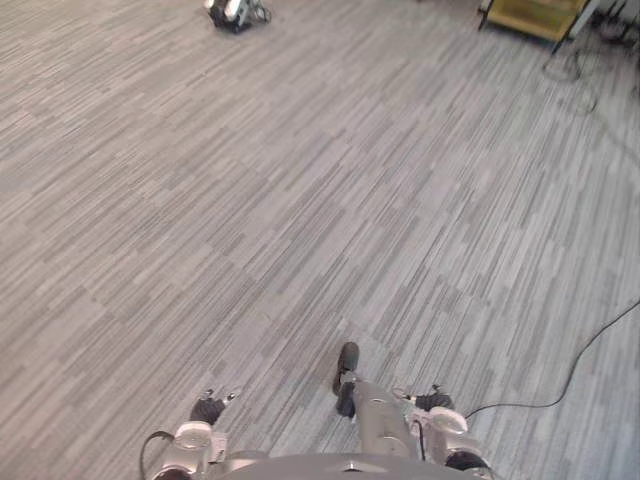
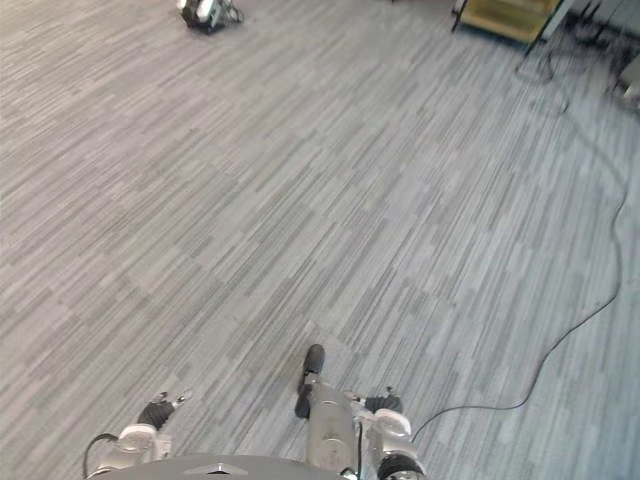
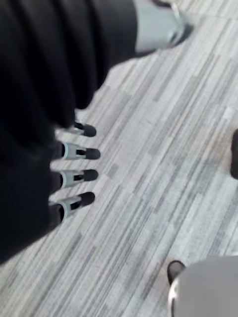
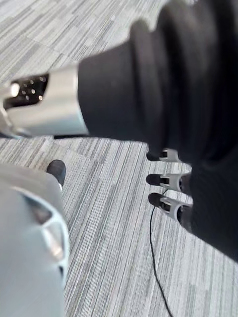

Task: Pick up cushions and gather them together orderly.

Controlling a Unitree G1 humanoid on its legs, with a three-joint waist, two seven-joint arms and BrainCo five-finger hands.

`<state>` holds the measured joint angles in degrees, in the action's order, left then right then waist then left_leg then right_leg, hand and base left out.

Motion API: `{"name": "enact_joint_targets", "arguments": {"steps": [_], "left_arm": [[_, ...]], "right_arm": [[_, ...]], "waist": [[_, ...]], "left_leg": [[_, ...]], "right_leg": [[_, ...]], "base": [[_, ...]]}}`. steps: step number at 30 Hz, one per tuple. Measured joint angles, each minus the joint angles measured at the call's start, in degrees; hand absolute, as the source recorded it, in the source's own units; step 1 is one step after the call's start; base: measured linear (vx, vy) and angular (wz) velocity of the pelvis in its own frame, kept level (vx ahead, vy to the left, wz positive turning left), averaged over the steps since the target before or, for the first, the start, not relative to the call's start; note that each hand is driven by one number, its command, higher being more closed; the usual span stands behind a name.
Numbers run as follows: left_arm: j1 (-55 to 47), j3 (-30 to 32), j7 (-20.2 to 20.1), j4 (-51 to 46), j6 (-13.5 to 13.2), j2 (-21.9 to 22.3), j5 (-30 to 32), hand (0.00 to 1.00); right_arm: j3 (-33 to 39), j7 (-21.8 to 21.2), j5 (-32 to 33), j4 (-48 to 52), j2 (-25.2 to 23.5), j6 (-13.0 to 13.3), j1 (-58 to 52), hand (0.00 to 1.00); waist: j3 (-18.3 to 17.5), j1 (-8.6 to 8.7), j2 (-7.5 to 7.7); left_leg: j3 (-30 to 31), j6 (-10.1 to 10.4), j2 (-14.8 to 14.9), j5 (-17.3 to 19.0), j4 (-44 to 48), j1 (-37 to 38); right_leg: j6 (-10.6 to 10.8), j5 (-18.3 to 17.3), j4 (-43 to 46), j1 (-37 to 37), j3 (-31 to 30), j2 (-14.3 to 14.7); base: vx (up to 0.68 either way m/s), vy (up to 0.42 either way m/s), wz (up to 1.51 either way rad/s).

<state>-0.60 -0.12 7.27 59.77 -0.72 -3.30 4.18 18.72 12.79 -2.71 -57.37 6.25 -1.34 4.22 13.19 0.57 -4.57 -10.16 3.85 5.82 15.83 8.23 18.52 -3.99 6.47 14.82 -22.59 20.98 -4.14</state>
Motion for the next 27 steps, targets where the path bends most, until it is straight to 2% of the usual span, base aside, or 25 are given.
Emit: {"name": "enact_joint_targets", "arguments": {"steps": [1, 2, 3, 4, 6, 7, 9, 10, 11, 13, 14, 15, 16, 17, 18, 19, 20, 21, 22, 23, 25, 26, 27], "left_arm": [[0.3, 0.0, -0.2, 0.2, 0.0, 0.3, 0.1, 0.0], [0.3, 0.0, -0.2, 0.3, 0.0, 0.5, 0.1, 0.0], [0.4, 0.0, -0.2, 0.5, 0.0, 0.8, 0.2, 0.0], [0.4, 0.0, -0.3, 0.6, 0.0, 1.2, 0.2, 0.0], [0.5, 0.0, -0.6, 0.4, 0.0, 1.3, 0.4, 0.0], [0.4, -0.1, -0.7, 0.5, -0.1, 1.3, 0.6, 0.0], [0.3, 0.1, -1.2, -0.2, -0.5, 0.9, 0.6, 0.0], [0.4, 0.0, -1.4, -0.8, -0.6, 0.7, 0.6, 0.0], [0.3, 0.1, -1.5, -1.8, -0.6, 0.7, 0.6, 0.0], [0.2, 0.0, -1.5, -3.1, -0.7, 1.1, 0.5, 0.0], [0.3, 0.0, -1.5, -3.5, -0.7, 1.1, 0.5, 0.0], [0.3, -0.1, -1.4, -4.1, -0.7, 1.1, 0.5, 0.0], [0.3, -0.3, -1.4, -4.6, -0.7, 1.2, 0.5, 0.0], [0.2, -0.6, -1.4, -4.7, -0.7, 1.2, 0.5, 0.0], [0.1, -1.1, -1.4, -4.7, -0.9, 1.2, 0.5, 0.0], [0.1, -1.2, -1.4, -4.7, -1.0, 1.3, 0.4, 0.0], [0.2, -1.3, -1.4, -4.5, -1.1, 1.1, 0.5, 0.0], [0.4, -1.1, -1.5, -4.6, -1.2, 0.4, 0.4, 0.0], [0.6, -1.1, -1.5, -4.7, -1.3, 0.1, 0.4, 0.0], [1.1, -0.9, -1.6, -4.8, -1.4, -0.4, 0.3, 0.0], [1.1, -1.0, -1.5, -4.4, -1.6, -0.4, 0.3, 0.0], [1.0, -1.3, -1.5, -3.2, -1.5, -0.8, 0.4, 0.0], [0.9, -2.4, -1.5, -2.6, -1.4, -1.3, 0.4, 0.0]], "right_arm": [[0.0, -0.1, -0.1, -0.4, 0.5, -0.2, -0.1, 0.0], [0.0, -0.1, -0.1, -0.9, 0.5, -0.2, -0.4, 0.0], [-0.1, -0.1, -0.1, -1.4, 0.6, -0.1, -1.2, 0.0], [-0.1, -0.1, -0.1, -1.6, 0.9, -0.1, -1.6, 0.0], [-0.6, -0.1, -0.4, -1.7, 1.2, -0.2, -2.3, 0.0], [-1.0, -0.1, -0.5, -1.6, 1.4, -0.1, -3.0, 0.0], [-1.8, 0.0, -0.5, -1.7, 1.4, -0.1, -4.2, 0.0], [-1.8, 0.0, -0.4, -1.9, 1.4, -0.1, -4.3, 0.0], [-1.8, 0.1, -0.4, -2.1, 1.4, -0.3, -4.7, 0.0], [-1.5, 0.3, -0.3, -2.2, 1.6, -0.4, -5.2, 0.0], [-1.0, 0.4, 0.1, -2.2, 1.6, -0.4, -5.2, 0.0], [0.0, 0.4, 0.1, -2.1, 1.1, -0.4, -5.1, 0.0], [0.2, 0.5, 0.1, -2.2, 0.9, -0.4, -5.1, 0.0], [0.3, 0.4, 0.1, -2.2, 0.9, -0.4, -5.2, 0.0], [0.4, 0.4, 0.1, -2.2, 0.9, -0.4, -5.2, 0.0], [0.5, 0.5, 0.1, -2.2, 0.9, -0.4, -5.3, 0.0], [0.4, 0.5, 0.1, -2.1, 0.9, -0.4, -5.5, 0.0], [0.7, 0.4, 0.1, -2.1, -0.3, -0.4, -5.7, 0.0], [0.7, 0.4, 0.0, -2.1, -0.7, -0.4, -5.6, 0.0], [0.6, 0.3, 0.0, -2.2, -1.3, -0.5, -5.7, 0.0], [0.5, 0.2, -0.2, -2.3, -1.7, -0.6, -5.7, 0.0], [0.6, 0.0, -0.9, -2.1, -2.1, -0.6, -5.7, 0.0], [0.5, -0.1, -1.2, -1.8, -2.4, -0.1, -5.6, 0.0]], "waist": [[0.1, 0.42, -0.27], [0.0, 0.51, -0.24], [-0.2, 0.4, -0.61], [-0.7, 0.41, -1.33], [-0.9, 0.33, -2.21], [-1.1, 0.17, -3.23], [-1.0, -0.09, -3.09], [-0.8, -0.09, -2.59], [-0.6, -0.7, -2.09], [-0.7, -1.62, -2.38], [-0.7, -2.19, -2.36], [-0.6, -2.56, -2.01], [-0.6, -2.74, -1.56], [-0.7, -2.82, -1.49], [-0.7, -2.93, -1.61], [-0.8, -3.34, -1.52], [-1.2, -3.82, -0.84], [-1.9, -3.8, 0.11], [-2.0, -3.78, 0.74], [-2.2, -4.7, 1.78], [-2.8, -5.57, 2.4], [-3.5, -5.38, 2.88], [-4.0, -4.24, 3.57]], "left_leg": [[1.0, 0.8, 1.3, -1.0, 3.3, 0.0], [1.5, 1.6, 2.0, -1.6, 5.9, 0.0], [2.6, 2.1, 3.2, -2.8, 11.9, -1.1], [3.5, 2.6, 4.4, -5.0, 19.0, -3.6], [5.2, 3.0, 6.0, -15.1, 32.8, -9.4], [5.6, 3.4, 7.4, -18.8, 41.3, -12.9], [4.1, 1.9, 9.0, -11.2, 55.1, -20.2], [3.4, 1.0, 8.8, -8.7, 56.9, -22.8], [2.0, 0.1, 8.3, -5.9, 56.5, -26.2], [1.7, -0.3, 7.4, -2.7, 52.4, -30.8], [1.6, -0.5, 6.6, -1.5, 47.4, -32.5], [2.2, -0.4, 4.5, -1.0, 37.2, -33.6], [3.9, 0.6, 1.6, -2.3, 23.3, -33.4], [4.6, 1.0, 0.5, -4.1, 16.4, -33.0], [5.7, 1.1, -0.6, -8.3, 7.1, -32.5], [5.6, 1.1, -1.0, -11.9, 4.6, -32.1], [5.3, -0.1, -2.0, -17.4, 2.9, -31.1], [5.1, -3.3, -3.4, -16.8, 6.7, -32.2], [4.6, -4.2, -3.6, -14.8, 9.5, -33.2], [2.7, -5.0, -3.6, -9.8, 14.8, -33.9], [0.7, -5.6, -3.7, -6.5, 16.6, -32.3], [-0.8, -6.7, -4.2, -4.9, 16.5, -30.0], [-1.1, -7.5, -5.3, -3.2, 16.4, -28.1]], "right_leg": [[0.1, -3.7, 4.3, -0.2, 0.1, 0.6], [0.0, -5.6, 6.1, 0.0, -0.1, 1.0], [0.0, -8.6, 8.0, 0.9, -0.4, 2.2], [-0.2, -10.0, 8.0, 2.1, -0.7, 3.8], [-0.5, -11.2, 5.9, 5.4, -2.0, 6.5], [-1.1, -11.5, 3.2, 8.5, -3.2, 8.2], [-3.0, -11.8, -0.3, 14.4, -5.0, 9.6], [-2.9, -12.1, -2.0, 17.0, -6.0, 9.6], [-2.7, -12.2, -4.2, 20.4, -7.9, 9.6], [-1.9, -11.9, -7.1, 23.9, -9.6, 9.5], [-0.9, -11.3, -8.7, 25.9, -10.9, 9.3], [-0.2, -11.6, -10.6, 28.3, -12.3, 8.5], [0.5, -12.4, -11.9, 29.9, -13.4, 7.2], [0.9, -12.6, -12.5, 30.4, -14.0, 6.7], [1.8, -13.2, -13.4, 31.4, -14.8, 6.2], [2.4, -13.5, -13.9, 32.0, -15.6, 5.7], [4.0, -14.4, -14.3, 33.0, -17.1, 4.8], [5.8, -15.8, -13.2, 32.8, -17.5, 3.0], [6.2, -16.6, -12.2, 32.5, -17.7, 2.4], [7.0, -19.1, -7.7, 31.7, -19.2, 1.3], [7.8, -21.7, 0.5, 29.2, -20.7, 0.3], [9.2, -22.5, 11.9, 25.1, -20.9, -0.7], [11.0, -21.4, 23.3, 20.2, -20.3, -2.3]], "base": [[0.48, -0.261, -0.27], [0.52, -0.252, -0.28], [0.48, -0.197, -0.35], [0.46, -0.174, -0.45], [0.35, -0.062, -0.52], [0.39, -0.021, -0.55], [0.4, -0.012, -0.43], [0.45, -0.007, -0.35], [0.35, 0.01, -0.32], [0.29, 0.04, -0.54], [0.31, 0.099, -0.67], [0.38, 0.16, -0.6], [0.32, 0.16, -0.45], [0.31, 0.2, -0.35], [0.26, 0.182, -0.31], [0.38, 0.241, -0.45], [0.44, 0.246, -0.44], [0.55, 0.278, -0.35], [0.55, 0.259, -0.38], [0.45, 0.21, -0.44], [0.33, 0.173, -0.56], [0.47, 0.247, -0.39], [0.47, 0.233, -0.21]]}}
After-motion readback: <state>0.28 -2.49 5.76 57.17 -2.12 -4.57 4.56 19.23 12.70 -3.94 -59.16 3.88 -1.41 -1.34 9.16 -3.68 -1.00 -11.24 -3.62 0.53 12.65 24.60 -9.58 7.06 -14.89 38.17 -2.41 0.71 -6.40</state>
